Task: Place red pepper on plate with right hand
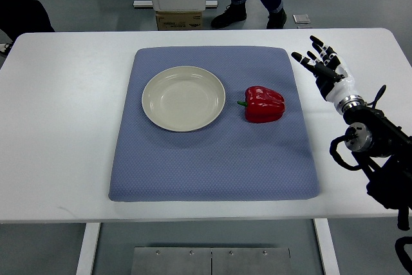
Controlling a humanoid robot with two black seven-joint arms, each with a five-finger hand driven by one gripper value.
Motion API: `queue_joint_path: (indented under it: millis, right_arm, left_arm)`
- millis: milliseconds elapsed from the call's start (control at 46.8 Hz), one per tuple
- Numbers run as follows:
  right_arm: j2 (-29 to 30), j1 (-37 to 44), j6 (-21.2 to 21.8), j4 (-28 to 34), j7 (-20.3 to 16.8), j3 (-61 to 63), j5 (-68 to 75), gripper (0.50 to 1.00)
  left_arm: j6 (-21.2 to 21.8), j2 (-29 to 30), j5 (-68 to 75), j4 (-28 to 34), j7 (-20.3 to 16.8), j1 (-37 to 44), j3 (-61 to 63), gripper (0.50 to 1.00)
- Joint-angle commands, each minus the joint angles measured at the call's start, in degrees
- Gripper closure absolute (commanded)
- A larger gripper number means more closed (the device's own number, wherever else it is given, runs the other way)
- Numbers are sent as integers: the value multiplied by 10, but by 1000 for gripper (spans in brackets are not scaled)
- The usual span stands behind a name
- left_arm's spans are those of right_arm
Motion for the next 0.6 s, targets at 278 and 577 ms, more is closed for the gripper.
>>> queue_joint_path:
  millis: [278,577]
  right_arm:
    - [2,1,0,1,1,0,1,500]
    - [0,5,1,1,1,0,0,500]
  left_arm:
    - [0,0,0,0,0,0,1,500]
    - [0,0,0,0,0,0,0,500]
